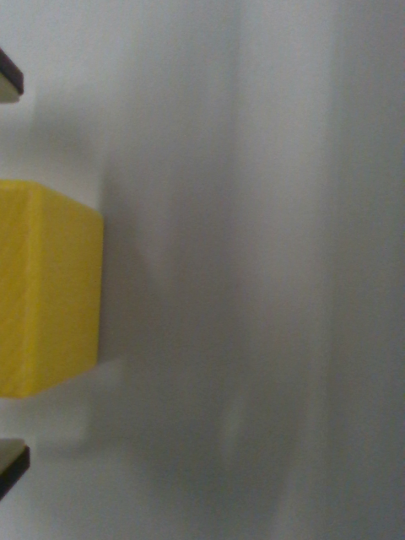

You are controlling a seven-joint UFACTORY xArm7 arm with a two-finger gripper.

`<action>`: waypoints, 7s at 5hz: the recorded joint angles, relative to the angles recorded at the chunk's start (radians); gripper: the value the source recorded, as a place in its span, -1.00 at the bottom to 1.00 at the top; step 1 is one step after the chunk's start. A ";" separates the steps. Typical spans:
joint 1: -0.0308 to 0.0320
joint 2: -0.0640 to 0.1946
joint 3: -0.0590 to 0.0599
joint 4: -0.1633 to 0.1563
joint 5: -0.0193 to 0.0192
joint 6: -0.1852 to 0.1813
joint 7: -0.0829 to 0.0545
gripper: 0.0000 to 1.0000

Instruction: Pick yellow cube

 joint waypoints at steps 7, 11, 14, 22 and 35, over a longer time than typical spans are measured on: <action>0.0001 0.002 0.000 0.000 0.0000 -0.002 0.000 1.00; 0.0001 -0.007 0.000 0.013 -0.0002 0.021 0.000 1.00; 0.0000 -0.033 0.000 0.047 -0.0006 0.081 0.001 1.00; -0.0003 -0.107 0.000 0.148 -0.0018 0.256 0.004 1.00; -0.0007 -0.199 0.000 0.273 -0.0033 0.472 0.008 1.00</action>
